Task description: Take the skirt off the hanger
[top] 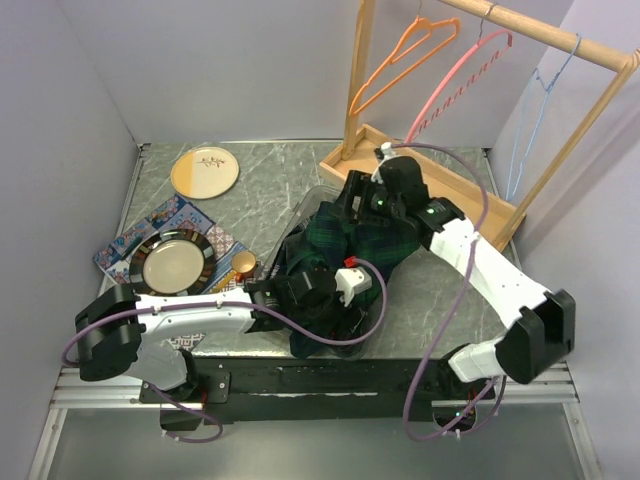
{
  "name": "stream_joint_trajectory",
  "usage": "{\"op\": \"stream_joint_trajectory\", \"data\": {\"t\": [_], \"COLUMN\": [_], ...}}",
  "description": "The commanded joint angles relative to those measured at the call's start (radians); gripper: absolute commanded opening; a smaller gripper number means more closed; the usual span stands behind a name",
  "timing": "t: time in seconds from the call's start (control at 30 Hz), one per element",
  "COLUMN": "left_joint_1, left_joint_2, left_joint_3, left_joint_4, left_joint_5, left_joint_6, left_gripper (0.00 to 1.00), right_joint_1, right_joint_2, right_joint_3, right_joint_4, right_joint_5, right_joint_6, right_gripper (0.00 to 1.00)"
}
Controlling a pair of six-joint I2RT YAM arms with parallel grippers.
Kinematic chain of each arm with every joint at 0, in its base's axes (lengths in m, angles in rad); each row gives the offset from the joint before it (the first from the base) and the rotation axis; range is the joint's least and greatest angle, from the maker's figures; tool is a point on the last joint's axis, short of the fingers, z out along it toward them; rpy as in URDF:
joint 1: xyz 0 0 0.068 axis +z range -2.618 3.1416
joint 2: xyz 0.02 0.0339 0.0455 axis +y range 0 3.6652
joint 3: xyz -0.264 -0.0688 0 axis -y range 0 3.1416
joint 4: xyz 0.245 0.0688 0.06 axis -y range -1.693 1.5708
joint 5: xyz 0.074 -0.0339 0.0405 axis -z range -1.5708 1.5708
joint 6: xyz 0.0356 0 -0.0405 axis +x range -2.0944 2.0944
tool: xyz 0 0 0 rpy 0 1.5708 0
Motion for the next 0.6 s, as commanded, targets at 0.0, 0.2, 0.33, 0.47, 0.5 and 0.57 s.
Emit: {"op": "stream_joint_trajectory", "data": {"t": [0.0, 0.2, 0.33, 0.47, 0.5, 0.57], "left_joint_1": [-0.020, -0.026, -0.021, -0.012, -0.010, -0.009], "left_joint_2": [0.024, 0.003, -0.074, -0.157, -0.166, -0.194], "left_joint_3": [0.035, 0.050, 0.061, 0.117, 0.142, 0.159], "left_joint_4": [0.000, -0.044, -0.075, -0.142, -0.178, -0.210], "left_joint_5": [0.049, -0.016, -0.094, -0.154, -0.170, -0.189], "left_joint_6": [0.005, 0.008, -0.002, -0.032, -0.036, -0.041], "left_gripper": [0.91, 0.92, 0.95, 0.99, 0.99, 0.99], "right_joint_1": [0.031, 0.042, 0.037, 0.037, 0.037, 0.037], "right_joint_2": [0.082, 0.105, 0.027, -0.010, 0.001, 0.024], "right_joint_3": [0.042, -0.004, -0.146, -0.343, -0.382, -0.421], "right_joint_4": [0.087, 0.064, 0.101, 0.320, 0.340, 0.382], "right_joint_5": [-0.029, 0.078, 0.176, 0.167, 0.172, 0.176], "right_joint_6": [-0.047, -0.055, -0.030, 0.045, 0.051, 0.063], "right_gripper": [0.84, 0.28, 0.00, 0.00, 0.00, 0.00]}}
